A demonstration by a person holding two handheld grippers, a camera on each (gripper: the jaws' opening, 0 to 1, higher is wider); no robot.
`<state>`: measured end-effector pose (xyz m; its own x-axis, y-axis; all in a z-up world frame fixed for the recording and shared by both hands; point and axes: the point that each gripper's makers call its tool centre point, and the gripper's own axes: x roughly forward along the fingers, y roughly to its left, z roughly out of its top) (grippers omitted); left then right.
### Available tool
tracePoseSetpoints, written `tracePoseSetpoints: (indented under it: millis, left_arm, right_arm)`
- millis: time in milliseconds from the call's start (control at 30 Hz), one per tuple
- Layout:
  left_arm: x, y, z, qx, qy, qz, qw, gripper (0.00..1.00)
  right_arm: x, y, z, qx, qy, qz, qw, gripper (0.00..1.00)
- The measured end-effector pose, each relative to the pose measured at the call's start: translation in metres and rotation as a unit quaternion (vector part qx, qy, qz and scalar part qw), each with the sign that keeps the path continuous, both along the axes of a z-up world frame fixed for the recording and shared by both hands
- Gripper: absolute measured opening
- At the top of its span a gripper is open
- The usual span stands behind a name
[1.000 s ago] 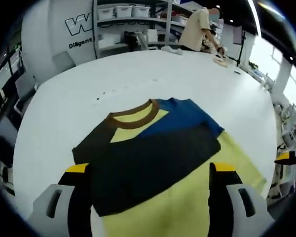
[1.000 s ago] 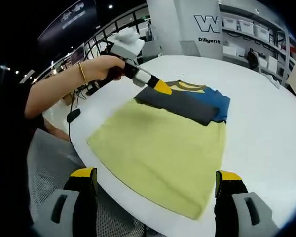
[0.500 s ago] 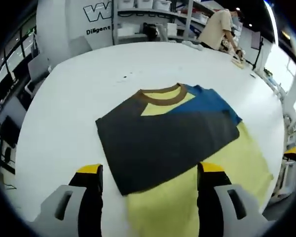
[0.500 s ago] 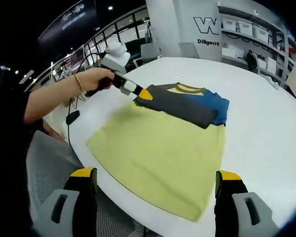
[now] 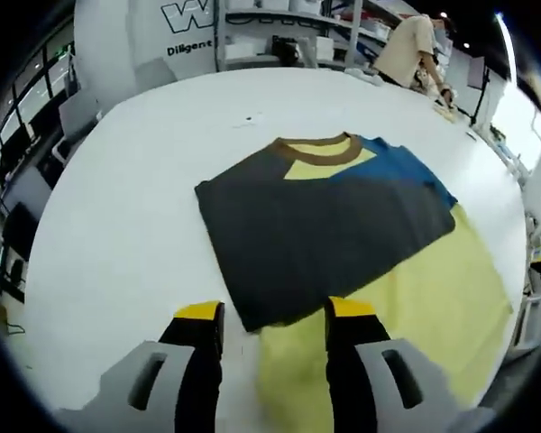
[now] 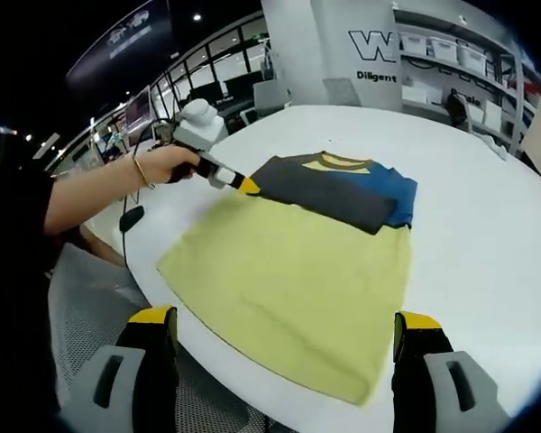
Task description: Fold the garment on the visible template until the final outline fits inside the template.
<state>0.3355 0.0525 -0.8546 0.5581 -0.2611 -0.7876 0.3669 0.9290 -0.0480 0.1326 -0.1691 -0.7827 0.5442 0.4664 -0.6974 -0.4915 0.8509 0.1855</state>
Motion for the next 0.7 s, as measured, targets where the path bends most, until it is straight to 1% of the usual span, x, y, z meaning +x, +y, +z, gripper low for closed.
tracePoseSetpoints:
  millis: [33, 67, 100, 167, 200, 233, 500, 700]
  left_arm:
    - [-0.001, 0.002, -0.002, 0.008, -0.005, -0.006, 0.9999, 0.28]
    - [-0.002, 0.004, -0.003, 0.011, -0.006, -0.005, 0.9999, 0.25]
    - [-0.003, 0.006, -0.006, 0.01, -0.005, -0.002, 0.9999, 0.23]
    - [-0.006, 0.008, -0.009, 0.005, -0.004, 0.0, 1.0, 0.14]
    - [-0.004, 0.011, -0.007, 0.004, -0.018, 0.003, 0.9998, 0.11]
    - [-0.005, 0.009, -0.007, -0.005, -0.022, 0.0, 0.9998, 0.11]
    - [-0.004, 0.011, -0.006, 0.001, -0.021, 0.0, 0.9998, 0.09]
    - [-0.002, 0.021, -0.006, 0.007, -0.018, 0.008, 0.9998, 0.09]
  right_arm:
    - [0.0, 0.0, 0.0, 0.0, 0.0, 0.0, 1.0, 0.99]
    - [0.0, -0.001, 0.0, 0.0, 0.0, -0.001, 1.0, 0.99]
    - [0.0, -0.001, 0.0, 0.0, 0.001, -0.002, 1.0, 0.99]
    - [-0.001, -0.002, -0.001, 0.002, 0.003, -0.002, 1.0, 0.98]
    - [-0.002, -0.002, -0.002, 0.004, 0.005, -0.004, 1.0, 0.98]
    - [-0.002, -0.002, -0.002, 0.005, 0.006, -0.004, 1.0, 0.98]
    - [-0.002, -0.001, -0.004, 0.004, 0.007, -0.003, 1.0, 0.97]
    - [-0.004, -0.003, -0.006, -0.001, 0.011, -0.004, 0.9999, 0.97]
